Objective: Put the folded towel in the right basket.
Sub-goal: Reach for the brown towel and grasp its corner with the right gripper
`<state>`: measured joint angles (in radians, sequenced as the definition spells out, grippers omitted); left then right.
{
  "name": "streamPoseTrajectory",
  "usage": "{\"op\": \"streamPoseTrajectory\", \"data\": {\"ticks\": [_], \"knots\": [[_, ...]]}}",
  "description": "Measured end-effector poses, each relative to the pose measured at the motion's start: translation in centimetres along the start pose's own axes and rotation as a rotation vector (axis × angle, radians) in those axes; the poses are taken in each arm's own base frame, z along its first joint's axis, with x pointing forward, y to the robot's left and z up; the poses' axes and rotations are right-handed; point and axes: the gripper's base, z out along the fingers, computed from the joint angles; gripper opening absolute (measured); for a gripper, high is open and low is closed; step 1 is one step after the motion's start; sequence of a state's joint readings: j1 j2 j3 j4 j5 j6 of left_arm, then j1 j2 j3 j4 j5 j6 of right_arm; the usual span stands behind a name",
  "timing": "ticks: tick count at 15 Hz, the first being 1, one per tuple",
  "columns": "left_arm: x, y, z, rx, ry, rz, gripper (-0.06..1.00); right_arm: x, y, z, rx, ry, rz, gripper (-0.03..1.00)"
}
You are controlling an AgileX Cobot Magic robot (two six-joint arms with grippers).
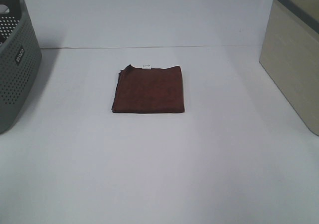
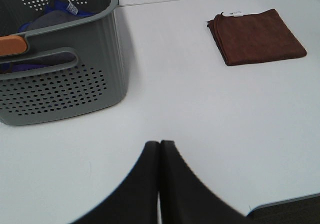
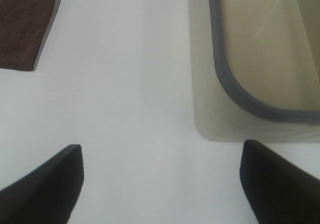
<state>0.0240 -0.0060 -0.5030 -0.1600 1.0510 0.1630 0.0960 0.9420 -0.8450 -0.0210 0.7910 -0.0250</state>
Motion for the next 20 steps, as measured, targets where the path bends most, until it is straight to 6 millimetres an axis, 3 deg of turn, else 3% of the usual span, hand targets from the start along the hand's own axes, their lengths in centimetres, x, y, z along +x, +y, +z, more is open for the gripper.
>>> {"op": "streamPoseTrajectory", "data": {"ticks": [2, 3, 4, 5, 7, 10, 14, 20], "knots": [[0.0, 0.0, 0.0, 0.0, 0.0, 0.0, 0.0, -3.7, 0.2, 2.5, -0.031, 0.056, 0.024, 0.82], [0.0, 0.0, 0.0, 0.0, 0.0, 0.0, 0.0, -6.5, 0.5, 5.2, -0.073, 0.112, 0.033, 0.81], [0.0, 0.0, 0.0, 0.0, 0.0, 0.0, 0.0, -6.5, 0.5, 5.2, -0.073, 0.112, 0.033, 0.81], [0.0, 0.0, 0.0, 0.0, 0.0, 0.0, 0.0, -9.1, 1.0, 8.0, -0.138, 0.167, 0.04, 0.8], [0.0, 0.0, 0.0, 0.0, 0.0, 0.0, 0.0, -10.4, 1.5, 11.6, -0.194, 0.274, 0.04, 0.79], [0.0, 0.0, 0.0, 0.0, 0.0, 0.0, 0.0, -11.4, 2.5, 17.1, -0.253, 0.421, 0.039, 0.78], [0.0, 0.0, 0.0, 0.0, 0.0, 0.0, 0.0, -10.6, 4.6, 23.8, -0.377, 0.595, 0.107, 0.77], [0.0, 0.0, 0.0, 0.0, 0.0, 0.0, 0.0, -8.8, 7.2, 29.7, -0.653, 0.628, 0.23, 0.77]]}}
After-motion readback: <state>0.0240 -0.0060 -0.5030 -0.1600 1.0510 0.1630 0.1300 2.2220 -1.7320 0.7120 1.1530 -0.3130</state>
